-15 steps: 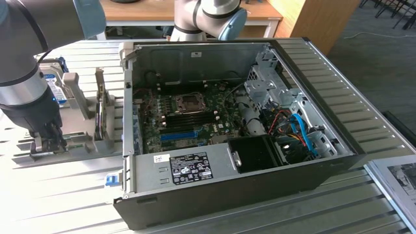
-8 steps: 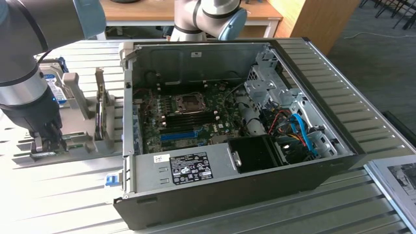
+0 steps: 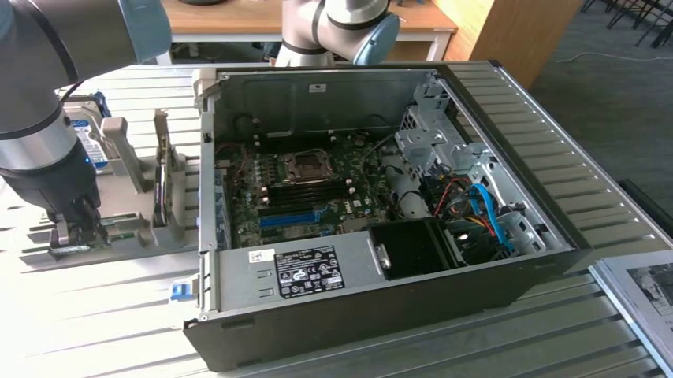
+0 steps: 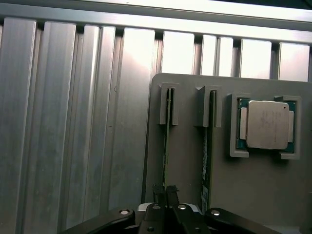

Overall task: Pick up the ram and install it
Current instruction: 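Pick up the ram and move it above insertion slot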

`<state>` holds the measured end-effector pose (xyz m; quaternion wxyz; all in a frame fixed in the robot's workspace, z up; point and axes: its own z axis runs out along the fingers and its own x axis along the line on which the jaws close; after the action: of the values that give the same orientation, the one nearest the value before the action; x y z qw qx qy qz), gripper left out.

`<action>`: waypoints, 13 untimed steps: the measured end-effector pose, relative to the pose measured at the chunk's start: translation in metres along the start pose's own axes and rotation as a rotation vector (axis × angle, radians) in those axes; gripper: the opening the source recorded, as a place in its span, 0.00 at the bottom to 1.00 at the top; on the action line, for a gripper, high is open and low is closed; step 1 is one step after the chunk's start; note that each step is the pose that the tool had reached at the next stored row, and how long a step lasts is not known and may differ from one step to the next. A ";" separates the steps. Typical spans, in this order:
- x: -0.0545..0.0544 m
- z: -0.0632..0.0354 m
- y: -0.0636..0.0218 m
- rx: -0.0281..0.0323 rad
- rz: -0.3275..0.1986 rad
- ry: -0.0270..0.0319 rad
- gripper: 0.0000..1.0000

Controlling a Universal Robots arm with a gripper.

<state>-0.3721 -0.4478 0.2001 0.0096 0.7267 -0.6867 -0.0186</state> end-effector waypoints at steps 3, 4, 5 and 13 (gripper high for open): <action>0.000 0.0000 0.0000 0.0001 0.004 -0.0002 0.12; 0.000 0.0001 0.0000 0.0002 0.004 -0.0002 0.12; 0.000 0.0000 0.0000 0.0001 0.004 -0.0002 0.12; 0.000 0.0000 0.0000 0.0002 0.008 -0.0003 0.12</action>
<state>-0.3721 -0.4478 0.2001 0.0095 0.7240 -0.6895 -0.0186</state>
